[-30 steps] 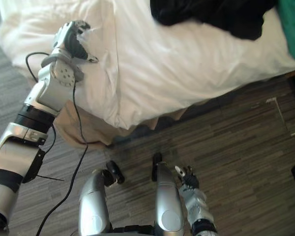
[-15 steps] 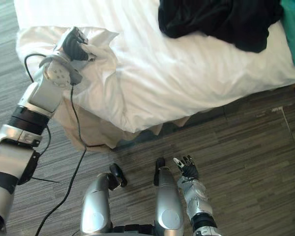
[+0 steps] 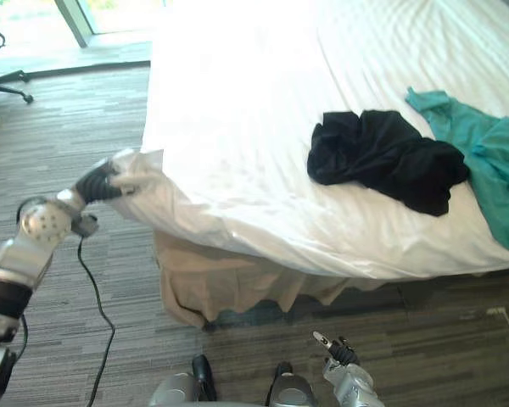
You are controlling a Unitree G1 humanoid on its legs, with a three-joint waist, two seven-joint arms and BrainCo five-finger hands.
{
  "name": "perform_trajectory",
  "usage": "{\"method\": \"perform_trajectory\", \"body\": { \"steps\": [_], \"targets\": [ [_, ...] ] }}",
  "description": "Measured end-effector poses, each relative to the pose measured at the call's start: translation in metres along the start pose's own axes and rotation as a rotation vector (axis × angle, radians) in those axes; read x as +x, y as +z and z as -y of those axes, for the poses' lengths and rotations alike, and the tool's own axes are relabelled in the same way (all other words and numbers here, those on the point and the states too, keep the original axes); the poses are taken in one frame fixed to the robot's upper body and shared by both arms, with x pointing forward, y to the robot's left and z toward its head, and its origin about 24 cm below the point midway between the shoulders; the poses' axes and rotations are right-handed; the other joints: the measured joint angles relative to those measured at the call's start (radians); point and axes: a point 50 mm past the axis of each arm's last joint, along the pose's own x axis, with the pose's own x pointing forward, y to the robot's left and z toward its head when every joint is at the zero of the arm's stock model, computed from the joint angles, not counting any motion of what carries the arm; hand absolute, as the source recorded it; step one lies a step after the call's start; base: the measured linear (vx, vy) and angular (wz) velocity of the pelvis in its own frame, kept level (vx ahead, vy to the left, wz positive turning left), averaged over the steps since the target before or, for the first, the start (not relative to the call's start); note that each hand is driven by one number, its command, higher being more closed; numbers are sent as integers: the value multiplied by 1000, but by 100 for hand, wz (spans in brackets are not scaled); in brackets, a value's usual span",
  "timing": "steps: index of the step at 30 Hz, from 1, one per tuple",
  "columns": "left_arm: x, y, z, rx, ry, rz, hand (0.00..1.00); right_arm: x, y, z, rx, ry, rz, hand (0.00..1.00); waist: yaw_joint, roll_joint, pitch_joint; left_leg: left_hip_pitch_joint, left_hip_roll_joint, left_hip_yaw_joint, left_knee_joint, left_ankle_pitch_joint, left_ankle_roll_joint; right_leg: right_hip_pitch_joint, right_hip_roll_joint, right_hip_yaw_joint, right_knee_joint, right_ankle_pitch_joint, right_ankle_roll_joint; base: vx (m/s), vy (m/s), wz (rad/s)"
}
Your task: Tidy the bed and pick cloth on bed and put in laundry
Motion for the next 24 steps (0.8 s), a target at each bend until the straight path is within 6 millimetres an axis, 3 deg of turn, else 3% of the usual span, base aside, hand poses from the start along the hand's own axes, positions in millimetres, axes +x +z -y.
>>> {"method": "perform_trajectory", "body": {
  "steps": [7,12,17,20,21,24],
  "targets": [
    [-52,-73,65,-205,-27,-251,0,-1,-6,14,-53,-33,-90,0,14,-5,-28,32,-27,-56,-96,51,10,36,-2,-58,-30,10,7,-22,12,23],
    [-87,-118,83,-347,118,-458,0,-3,-17,18,-64,-24,-142,0,35,-9,-42,41,-40,-84,-102,59,20,61,-6,-82,-46,15,18,-84,6,17],
    [-149,-170,111,-456,269,-742,0,-5,-23,23,-40,-37,-154,0,40,-9,-67,47,-47,-88,-103,59,22,75,-10,-84,-66,18,24,-67,23,3],
    [-170,-181,131,-520,318,-834,0,-6,-24,27,12,-48,-151,0,40,-11,-69,55,-51,-85,-103,54,18,94,-13,-93,-83,20,35,-14,12,6],
    [-183,-184,146,-588,353,-883,0,-6,-26,28,38,-60,-148,0,40,-14,-70,57,-53,-82,-103,52,19,97,-15,-91,-85,22,37,6,24,-4],
    [-195,-183,171,-734,374,-913,0,-7,-25,32,102,-110,-130,0,39,-15,-71,68,-54,-75,-103,44,20,109,-19,-83,-94,31,37,31,18,-8]
  ]
}}
